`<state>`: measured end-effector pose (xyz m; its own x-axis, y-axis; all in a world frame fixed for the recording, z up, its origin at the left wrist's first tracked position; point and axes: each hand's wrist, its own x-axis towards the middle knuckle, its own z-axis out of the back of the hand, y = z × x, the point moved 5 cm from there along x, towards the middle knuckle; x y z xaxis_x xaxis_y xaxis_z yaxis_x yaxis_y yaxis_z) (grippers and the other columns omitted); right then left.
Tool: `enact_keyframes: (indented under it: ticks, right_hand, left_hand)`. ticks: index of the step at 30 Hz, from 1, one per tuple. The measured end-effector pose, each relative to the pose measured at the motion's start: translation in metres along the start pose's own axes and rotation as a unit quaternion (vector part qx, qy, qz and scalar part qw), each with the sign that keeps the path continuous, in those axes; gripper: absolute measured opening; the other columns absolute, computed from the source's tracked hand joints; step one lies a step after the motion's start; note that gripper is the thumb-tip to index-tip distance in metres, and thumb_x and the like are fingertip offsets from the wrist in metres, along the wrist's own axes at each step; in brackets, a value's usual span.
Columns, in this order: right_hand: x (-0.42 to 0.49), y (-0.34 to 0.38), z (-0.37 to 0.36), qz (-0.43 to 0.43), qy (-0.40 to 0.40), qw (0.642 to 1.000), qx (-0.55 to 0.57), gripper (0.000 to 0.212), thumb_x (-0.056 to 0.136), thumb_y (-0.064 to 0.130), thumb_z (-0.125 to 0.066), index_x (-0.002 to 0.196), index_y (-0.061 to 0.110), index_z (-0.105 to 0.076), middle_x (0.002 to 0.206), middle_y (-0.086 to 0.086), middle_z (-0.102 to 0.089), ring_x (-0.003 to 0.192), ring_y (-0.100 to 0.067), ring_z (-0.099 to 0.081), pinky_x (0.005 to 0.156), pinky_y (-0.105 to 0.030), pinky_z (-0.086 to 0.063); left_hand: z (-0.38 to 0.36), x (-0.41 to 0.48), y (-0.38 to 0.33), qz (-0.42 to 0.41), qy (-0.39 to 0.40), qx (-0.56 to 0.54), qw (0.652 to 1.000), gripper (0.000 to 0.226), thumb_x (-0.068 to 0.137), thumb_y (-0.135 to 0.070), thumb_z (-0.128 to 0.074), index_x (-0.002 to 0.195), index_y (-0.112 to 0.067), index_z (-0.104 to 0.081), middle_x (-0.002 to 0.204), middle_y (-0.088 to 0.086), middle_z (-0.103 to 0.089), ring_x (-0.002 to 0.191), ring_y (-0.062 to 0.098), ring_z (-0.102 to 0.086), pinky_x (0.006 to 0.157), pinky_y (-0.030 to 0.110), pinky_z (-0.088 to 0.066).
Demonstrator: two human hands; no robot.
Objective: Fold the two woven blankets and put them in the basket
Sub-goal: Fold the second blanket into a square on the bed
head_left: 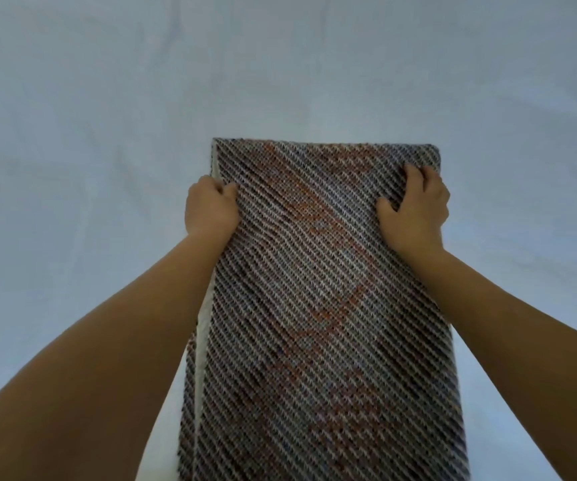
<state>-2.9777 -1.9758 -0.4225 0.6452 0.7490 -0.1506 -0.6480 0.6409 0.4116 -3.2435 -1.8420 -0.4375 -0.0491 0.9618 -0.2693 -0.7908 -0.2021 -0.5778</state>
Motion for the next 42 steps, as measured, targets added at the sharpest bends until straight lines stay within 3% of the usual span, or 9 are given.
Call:
enact_keyframes:
  ticks: [3, 7, 12, 18, 23, 28, 32, 38, 42]
  right_hand:
    - [0.012, 0.009, -0.001, 0.022, -0.007, 1.000, -0.004, 0.066, 0.087, 0.032, -0.051, 0.145, 0.017, -0.023, 0.154, -0.014, -0.014, 0.141, -0.034, -0.011, 0.114, -0.052, -0.013]
    - [0.029, 0.016, -0.001, 0.036, -0.020, 0.999, 0.009, 0.067, 0.086, 0.032, -0.054, 0.144, 0.018, -0.024, 0.154, -0.015, -0.013, 0.141, -0.033, -0.010, 0.114, -0.051, -0.014]
    - [0.050, 0.001, 0.003, -0.119, 0.021, 0.987, 0.104, 0.094, 0.074, 0.040, -0.070, 0.146, 0.022, -0.013, 0.152, -0.012, -0.015, 0.138, -0.033, -0.021, 0.110, -0.050, -0.025]
    - [0.049, -0.007, 0.019, -0.181, 0.003, 0.964, 0.196, 0.083, 0.082, 0.015, -0.055, 0.148, 0.016, -0.005, 0.147, -0.012, -0.034, 0.131, -0.030, -0.039, 0.107, -0.046, -0.036]
    - [0.016, -0.005, 0.038, -0.114, -0.033, 0.961, 0.252, 0.030, 0.081, 0.012, -0.051, 0.111, 0.012, -0.045, 0.098, 0.002, -0.054, 0.084, -0.014, -0.053, 0.074, -0.029, -0.041]
    - [-0.033, -0.028, 0.062, -0.058, -0.050, 0.956, 0.282, 0.024, 0.080, 0.003, -0.055, 0.076, 0.020, -0.037, 0.070, 0.005, -0.040, 0.063, -0.013, -0.038, 0.055, -0.027, -0.032]
    - [-0.093, -0.061, 0.077, -0.050, -0.035, 0.965, 0.256, 0.019, 0.080, 0.001, -0.057, 0.080, 0.011, -0.042, 0.069, 0.003, -0.042, 0.063, -0.015, -0.036, 0.053, -0.029, -0.031]
    - [-0.204, -0.106, 0.088, 0.010, 0.004, 0.986, 0.165, 0.022, 0.080, -0.004, -0.056, 0.074, 0.009, -0.040, 0.069, -0.008, -0.046, 0.061, -0.020, -0.039, 0.052, -0.029, -0.031]
    - [-0.265, -0.130, 0.096, 0.035, 0.009, 0.995, 0.092, 0.039, 0.071, -0.014, -0.055, 0.060, 0.015, -0.032, 0.064, -0.003, -0.037, 0.062, -0.023, -0.036, 0.048, -0.024, -0.025]
  left_hand:
    - [0.016, 0.021, 0.009, 0.007, -0.064, -0.016, 0.998, 0.020, 0.094, -0.030, -0.045, 0.095, -0.011, -0.052, 0.108, 0.013, -0.057, 0.083, 0.019, -0.047, 0.072, 0.031, -0.035]
    - [0.011, 0.039, 0.012, 0.015, 0.000, 0.000, 1.000, 0.028, 0.092, -0.028, -0.047, 0.110, -0.007, -0.052, 0.110, 0.009, -0.058, 0.090, 0.020, -0.049, 0.077, 0.029, -0.036]
    - [0.003, 0.040, -0.019, 0.112, 0.141, -0.216, 0.960, 0.082, 0.065, -0.042, -0.064, 0.134, -0.008, -0.037, 0.122, 0.007, -0.054, 0.105, 0.024, -0.056, 0.093, 0.040, -0.047]
    - [0.006, 0.032, -0.036, 0.103, 0.148, -0.303, 0.936, 0.027, 0.073, -0.011, -0.074, 0.097, -0.004, -0.065, 0.089, 0.007, -0.070, 0.074, 0.018, -0.069, 0.061, 0.027, -0.056]
    - [0.021, 0.003, -0.031, 0.105, 0.156, -0.374, 0.908, 0.013, 0.077, 0.002, -0.066, 0.088, -0.005, -0.064, 0.081, 0.008, -0.070, 0.064, 0.017, -0.071, 0.052, 0.022, -0.054]
    - [0.055, -0.050, -0.014, 0.024, 0.120, -0.314, 0.941, 0.023, 0.071, 0.007, -0.068, 0.086, -0.009, -0.063, 0.078, 0.004, -0.065, 0.070, 0.015, -0.063, 0.061, 0.022, -0.052]
    - [0.084, -0.131, 0.021, -0.087, 0.048, -0.113, 0.989, 0.036, 0.067, -0.006, -0.076, 0.074, -0.027, -0.048, 0.069, -0.010, -0.054, 0.062, 0.005, -0.050, 0.052, 0.007, -0.038]
    - [0.097, -0.247, 0.071, -0.243, 0.017, 0.040, 0.969, 0.028, 0.059, 0.007, -0.069, 0.072, -0.010, -0.051, 0.068, 0.002, -0.049, 0.061, 0.023, -0.046, 0.052, 0.019, -0.031]
    - [0.107, -0.302, 0.094, -0.315, 0.000, 0.077, 0.946, 0.009, 0.058, -0.014, -0.047, 0.057, -0.006, -0.042, 0.054, 0.010, -0.041, 0.050, 0.026, -0.041, 0.052, 0.028, -0.027]
